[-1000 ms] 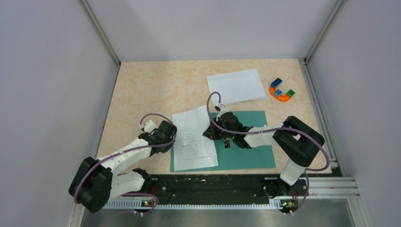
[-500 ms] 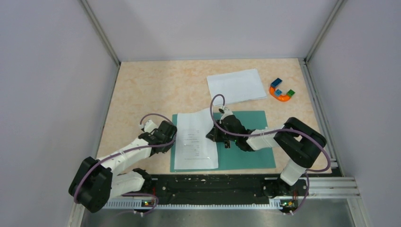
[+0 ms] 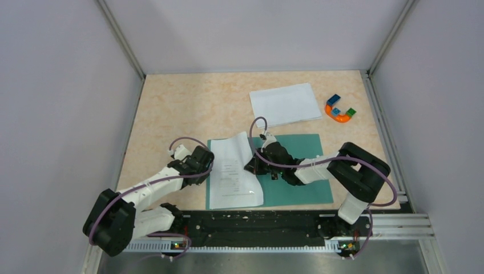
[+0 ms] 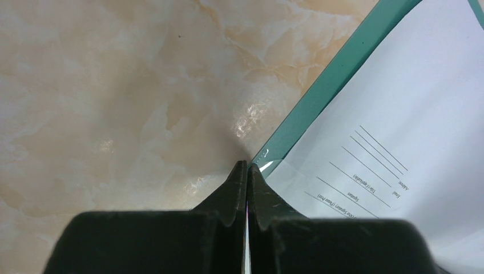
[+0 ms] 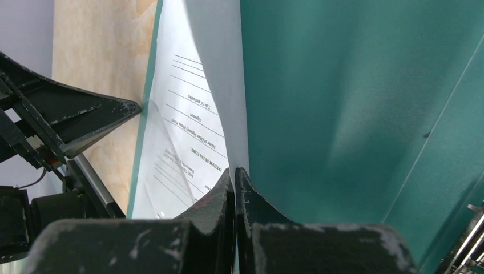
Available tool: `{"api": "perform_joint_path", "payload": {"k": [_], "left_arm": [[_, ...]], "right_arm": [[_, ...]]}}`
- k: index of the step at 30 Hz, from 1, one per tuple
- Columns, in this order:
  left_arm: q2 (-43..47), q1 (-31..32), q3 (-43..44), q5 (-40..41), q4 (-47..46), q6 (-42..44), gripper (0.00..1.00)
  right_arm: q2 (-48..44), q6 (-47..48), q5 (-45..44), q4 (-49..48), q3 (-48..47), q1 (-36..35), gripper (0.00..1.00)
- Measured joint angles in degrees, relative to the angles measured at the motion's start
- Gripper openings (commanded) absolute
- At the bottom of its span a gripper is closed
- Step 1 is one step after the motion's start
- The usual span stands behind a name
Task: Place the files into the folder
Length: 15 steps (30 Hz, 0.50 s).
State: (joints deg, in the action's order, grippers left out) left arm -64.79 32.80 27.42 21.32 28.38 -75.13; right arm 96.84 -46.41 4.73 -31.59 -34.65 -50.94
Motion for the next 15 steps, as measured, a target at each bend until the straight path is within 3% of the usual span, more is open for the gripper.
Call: {"api": "perform_joint_path", "payload": {"k": [15], "left_arm": [[-0.33,0.57,0.00,0.00,-1.33,-0.52,0.00]], "right_arm": [[-1.14,-1.40,-5.84,0.90,0.15,0.09,0.00]]}}
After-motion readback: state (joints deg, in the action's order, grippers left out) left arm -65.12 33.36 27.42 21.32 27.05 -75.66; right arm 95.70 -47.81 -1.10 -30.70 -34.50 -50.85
